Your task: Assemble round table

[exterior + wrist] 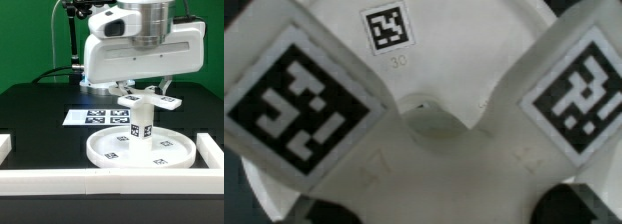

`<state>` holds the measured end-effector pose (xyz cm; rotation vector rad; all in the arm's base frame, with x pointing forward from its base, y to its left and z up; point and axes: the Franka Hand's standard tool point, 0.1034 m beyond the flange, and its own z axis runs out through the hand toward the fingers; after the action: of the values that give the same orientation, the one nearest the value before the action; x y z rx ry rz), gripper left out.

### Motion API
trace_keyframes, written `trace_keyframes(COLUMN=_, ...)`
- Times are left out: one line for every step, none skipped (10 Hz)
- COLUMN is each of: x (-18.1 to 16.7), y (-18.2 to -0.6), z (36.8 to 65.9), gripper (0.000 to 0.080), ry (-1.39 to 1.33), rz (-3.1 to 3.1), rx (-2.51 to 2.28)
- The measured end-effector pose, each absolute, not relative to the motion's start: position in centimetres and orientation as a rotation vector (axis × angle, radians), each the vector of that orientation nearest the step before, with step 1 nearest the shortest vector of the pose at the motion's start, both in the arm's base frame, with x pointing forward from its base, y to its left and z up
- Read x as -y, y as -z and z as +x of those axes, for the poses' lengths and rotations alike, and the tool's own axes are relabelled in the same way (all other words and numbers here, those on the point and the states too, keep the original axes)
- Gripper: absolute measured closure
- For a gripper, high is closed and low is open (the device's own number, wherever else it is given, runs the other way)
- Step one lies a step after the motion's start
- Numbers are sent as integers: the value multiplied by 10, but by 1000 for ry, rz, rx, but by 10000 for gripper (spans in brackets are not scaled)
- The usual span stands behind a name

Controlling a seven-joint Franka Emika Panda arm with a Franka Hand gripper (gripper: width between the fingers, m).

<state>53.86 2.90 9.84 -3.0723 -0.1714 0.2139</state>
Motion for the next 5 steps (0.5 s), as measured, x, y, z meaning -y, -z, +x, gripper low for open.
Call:
trace_keyframes(x=-25, y=-98, z=537, gripper=344, ry=-198, rz=-3057, rx=-136)
trace_keyframes(x=-22, y=-97, z=538, gripper=344, ry=-161, rz=-3032, rx=-305)
trace_keyframes(x=-21, y=-96, z=538, gripper=344, ry=-102, rz=-2992, rx=-491)
trace_keyframes(x=-21, y=-96, z=538, gripper=344, ry=-95, rz=-2969, rx=-615)
trace_keyframes(x=-22, y=-96, z=539, gripper=344, ry=-89, rz=-2949, rx=-718)
